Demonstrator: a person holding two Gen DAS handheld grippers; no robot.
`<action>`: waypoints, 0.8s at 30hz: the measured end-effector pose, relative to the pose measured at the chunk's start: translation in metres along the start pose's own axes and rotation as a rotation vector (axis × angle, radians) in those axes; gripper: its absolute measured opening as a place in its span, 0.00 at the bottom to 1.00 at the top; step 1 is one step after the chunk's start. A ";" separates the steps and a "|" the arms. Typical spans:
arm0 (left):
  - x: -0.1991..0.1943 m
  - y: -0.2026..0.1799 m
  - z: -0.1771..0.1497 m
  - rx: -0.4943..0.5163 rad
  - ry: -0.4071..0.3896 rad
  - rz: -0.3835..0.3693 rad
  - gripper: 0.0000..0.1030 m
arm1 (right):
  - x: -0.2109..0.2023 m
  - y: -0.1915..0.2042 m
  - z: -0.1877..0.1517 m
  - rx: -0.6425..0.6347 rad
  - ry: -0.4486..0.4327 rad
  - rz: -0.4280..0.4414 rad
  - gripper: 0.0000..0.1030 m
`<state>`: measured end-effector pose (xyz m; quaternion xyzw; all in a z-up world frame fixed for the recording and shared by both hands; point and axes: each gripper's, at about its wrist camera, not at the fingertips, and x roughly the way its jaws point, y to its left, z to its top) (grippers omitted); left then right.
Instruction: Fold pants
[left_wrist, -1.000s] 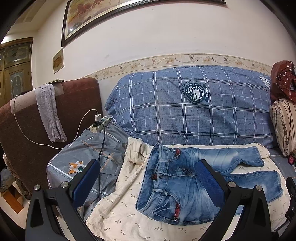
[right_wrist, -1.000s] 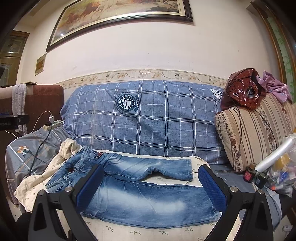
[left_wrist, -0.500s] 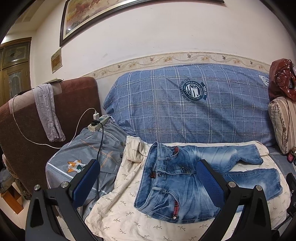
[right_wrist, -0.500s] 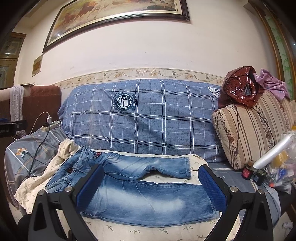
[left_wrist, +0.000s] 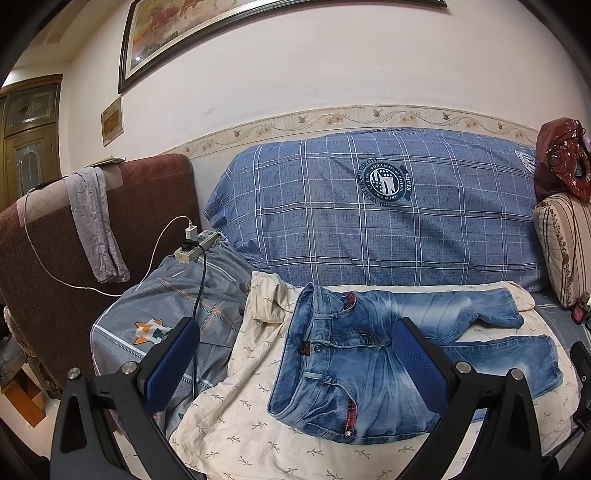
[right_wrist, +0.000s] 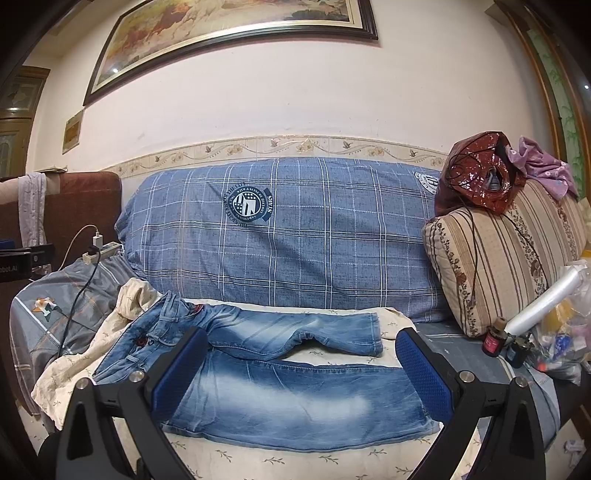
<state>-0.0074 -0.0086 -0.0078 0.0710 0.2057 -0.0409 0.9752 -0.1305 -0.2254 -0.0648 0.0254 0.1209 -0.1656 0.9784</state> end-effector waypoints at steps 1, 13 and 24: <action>0.000 0.000 0.000 0.000 0.001 0.000 1.00 | 0.000 0.000 0.000 -0.001 0.000 -0.001 1.00; 0.002 0.000 -0.002 0.007 0.011 -0.006 1.00 | 0.001 0.002 0.000 -0.001 0.008 0.001 1.00; 0.009 -0.005 -0.004 0.018 0.031 -0.013 1.00 | 0.006 -0.004 -0.004 0.017 0.026 -0.006 1.00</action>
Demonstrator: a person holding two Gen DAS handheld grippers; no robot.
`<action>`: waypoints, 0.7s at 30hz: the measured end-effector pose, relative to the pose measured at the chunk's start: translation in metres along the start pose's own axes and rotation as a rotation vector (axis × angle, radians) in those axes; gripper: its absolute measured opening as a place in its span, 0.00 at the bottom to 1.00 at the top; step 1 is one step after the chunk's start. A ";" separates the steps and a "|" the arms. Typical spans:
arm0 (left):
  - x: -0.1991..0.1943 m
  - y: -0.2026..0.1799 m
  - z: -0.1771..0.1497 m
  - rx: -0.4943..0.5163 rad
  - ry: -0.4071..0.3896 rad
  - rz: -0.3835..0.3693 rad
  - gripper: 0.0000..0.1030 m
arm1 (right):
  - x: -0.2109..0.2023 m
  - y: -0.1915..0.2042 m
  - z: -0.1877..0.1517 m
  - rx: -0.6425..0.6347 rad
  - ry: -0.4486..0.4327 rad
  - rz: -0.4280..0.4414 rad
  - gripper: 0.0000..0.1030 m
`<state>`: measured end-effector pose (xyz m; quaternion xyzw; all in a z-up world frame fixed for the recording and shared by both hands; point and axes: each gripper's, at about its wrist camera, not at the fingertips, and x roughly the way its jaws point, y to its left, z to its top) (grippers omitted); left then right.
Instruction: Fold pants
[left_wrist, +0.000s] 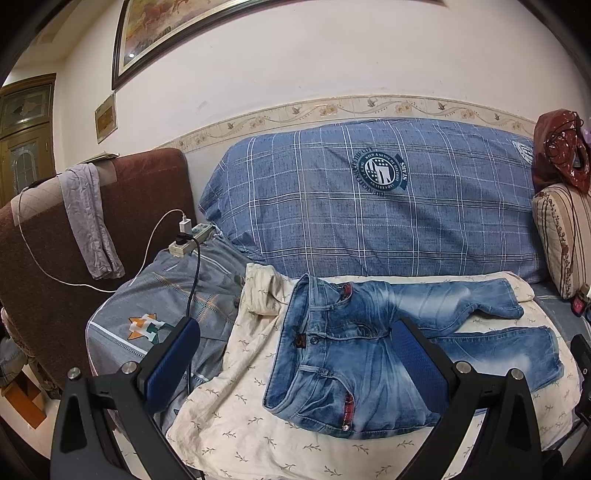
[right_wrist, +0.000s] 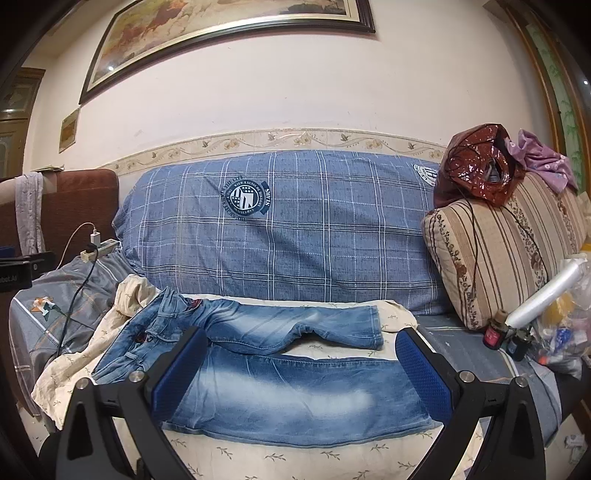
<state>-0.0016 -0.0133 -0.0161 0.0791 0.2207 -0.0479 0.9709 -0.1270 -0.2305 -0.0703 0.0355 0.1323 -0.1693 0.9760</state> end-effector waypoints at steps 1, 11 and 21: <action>0.001 -0.001 0.000 0.001 0.001 0.000 1.00 | 0.000 0.000 0.000 0.000 0.001 -0.001 1.00; 0.005 -0.004 -0.003 0.005 0.012 -0.007 1.00 | 0.005 -0.001 -0.003 0.008 0.015 0.000 1.00; 0.009 -0.006 -0.005 0.010 0.025 -0.011 1.00 | 0.008 -0.002 -0.007 0.013 0.027 -0.002 1.00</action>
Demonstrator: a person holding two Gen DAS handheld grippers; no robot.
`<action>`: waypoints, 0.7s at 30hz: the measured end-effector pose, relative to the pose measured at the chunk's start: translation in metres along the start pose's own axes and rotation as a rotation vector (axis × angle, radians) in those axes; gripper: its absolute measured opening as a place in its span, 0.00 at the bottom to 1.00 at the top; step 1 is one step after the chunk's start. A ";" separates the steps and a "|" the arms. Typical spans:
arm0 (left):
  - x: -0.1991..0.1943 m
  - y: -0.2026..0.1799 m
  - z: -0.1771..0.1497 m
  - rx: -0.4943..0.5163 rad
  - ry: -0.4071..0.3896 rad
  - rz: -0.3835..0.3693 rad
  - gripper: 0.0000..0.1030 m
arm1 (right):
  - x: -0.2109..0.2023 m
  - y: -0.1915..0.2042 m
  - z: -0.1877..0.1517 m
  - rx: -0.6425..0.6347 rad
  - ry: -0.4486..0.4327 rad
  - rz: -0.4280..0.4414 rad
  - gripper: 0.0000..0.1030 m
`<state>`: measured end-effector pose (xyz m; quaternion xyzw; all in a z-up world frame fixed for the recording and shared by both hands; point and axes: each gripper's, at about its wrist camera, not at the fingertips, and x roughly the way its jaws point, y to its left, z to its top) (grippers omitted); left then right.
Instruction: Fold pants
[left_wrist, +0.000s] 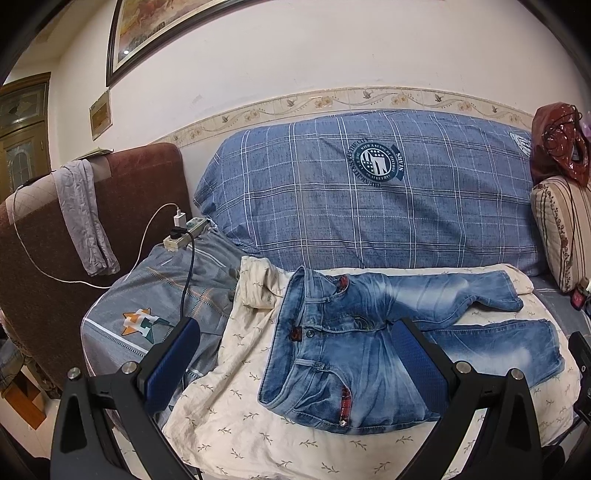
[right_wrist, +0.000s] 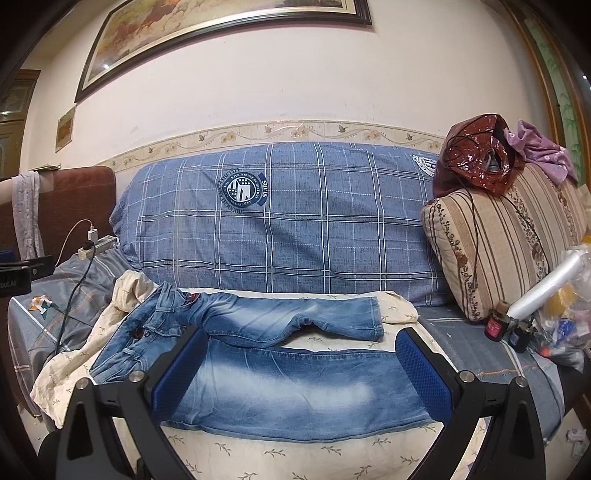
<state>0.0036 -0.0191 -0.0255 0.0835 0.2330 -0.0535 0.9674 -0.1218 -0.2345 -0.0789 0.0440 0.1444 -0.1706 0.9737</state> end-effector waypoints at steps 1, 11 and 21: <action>0.000 0.000 0.000 0.000 0.001 -0.001 1.00 | 0.000 0.000 0.000 0.000 0.000 -0.001 1.00; 0.007 -0.004 -0.003 0.008 0.015 -0.005 1.00 | 0.006 -0.004 -0.003 0.012 0.014 -0.008 1.00; 0.039 0.000 -0.015 0.008 0.092 0.000 1.00 | 0.019 -0.020 -0.010 0.009 0.048 -0.037 1.00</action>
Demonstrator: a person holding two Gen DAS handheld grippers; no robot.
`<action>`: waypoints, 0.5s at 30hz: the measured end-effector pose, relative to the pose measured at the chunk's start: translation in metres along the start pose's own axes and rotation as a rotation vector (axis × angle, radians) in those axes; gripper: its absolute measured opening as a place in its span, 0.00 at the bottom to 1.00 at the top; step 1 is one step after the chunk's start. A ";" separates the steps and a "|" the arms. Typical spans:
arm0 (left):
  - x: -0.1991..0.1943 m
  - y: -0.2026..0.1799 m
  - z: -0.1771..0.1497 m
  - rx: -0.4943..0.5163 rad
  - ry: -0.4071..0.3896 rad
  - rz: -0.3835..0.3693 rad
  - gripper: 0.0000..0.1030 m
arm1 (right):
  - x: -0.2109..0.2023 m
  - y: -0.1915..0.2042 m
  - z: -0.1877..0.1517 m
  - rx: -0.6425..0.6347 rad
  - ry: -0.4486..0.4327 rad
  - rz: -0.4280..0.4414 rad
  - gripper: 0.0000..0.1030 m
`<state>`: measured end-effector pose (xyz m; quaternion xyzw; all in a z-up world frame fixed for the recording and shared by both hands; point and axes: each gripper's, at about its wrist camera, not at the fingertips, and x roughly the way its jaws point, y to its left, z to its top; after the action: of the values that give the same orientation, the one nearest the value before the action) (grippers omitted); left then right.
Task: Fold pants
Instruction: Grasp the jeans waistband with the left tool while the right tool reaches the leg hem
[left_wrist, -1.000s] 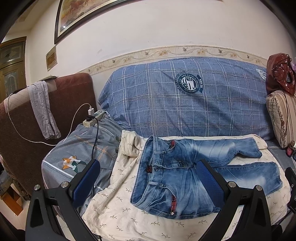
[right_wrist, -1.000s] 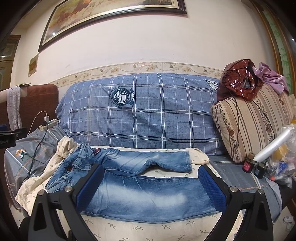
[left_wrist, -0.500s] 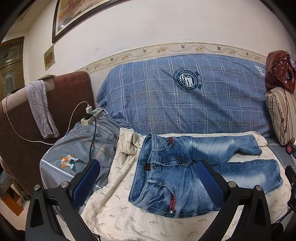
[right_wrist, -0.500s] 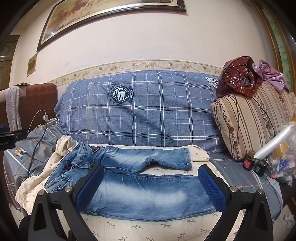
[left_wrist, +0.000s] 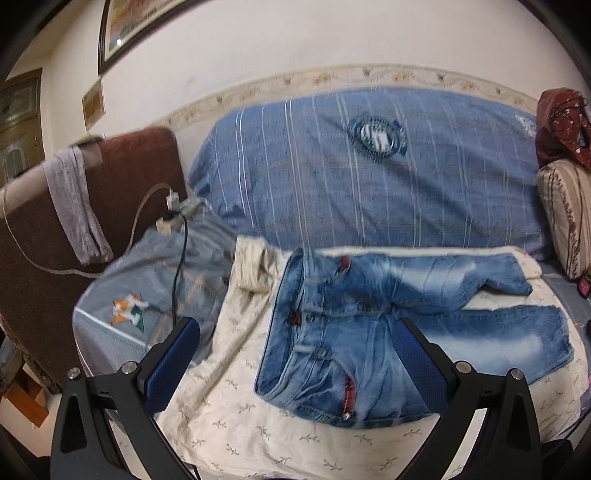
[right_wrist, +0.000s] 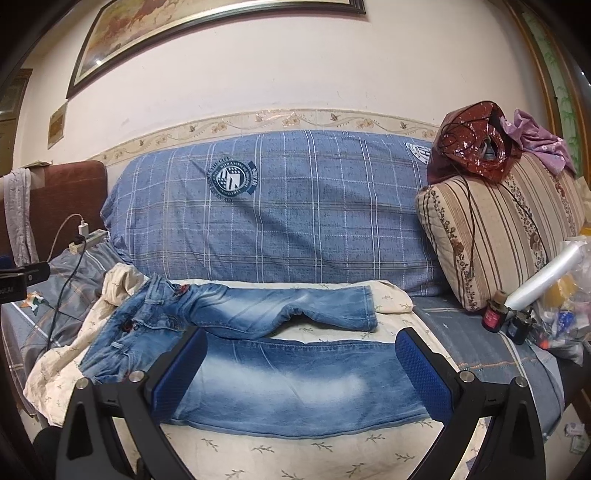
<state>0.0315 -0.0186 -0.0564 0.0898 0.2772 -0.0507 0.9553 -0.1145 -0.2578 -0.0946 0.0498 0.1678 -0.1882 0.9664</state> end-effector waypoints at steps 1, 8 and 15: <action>0.010 0.005 -0.004 -0.006 0.025 0.005 1.00 | 0.003 -0.007 -0.002 -0.001 0.007 -0.019 1.00; 0.103 0.056 -0.031 -0.120 0.287 0.034 1.00 | 0.050 -0.085 -0.033 0.079 0.202 -0.114 1.00; 0.177 0.078 -0.063 -0.219 0.503 -0.031 1.00 | 0.104 -0.144 -0.075 0.219 0.370 -0.083 0.96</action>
<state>0.1591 0.0618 -0.1926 -0.0086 0.5107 -0.0113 0.8596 -0.1016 -0.4149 -0.2054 0.1813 0.3229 -0.2326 0.8993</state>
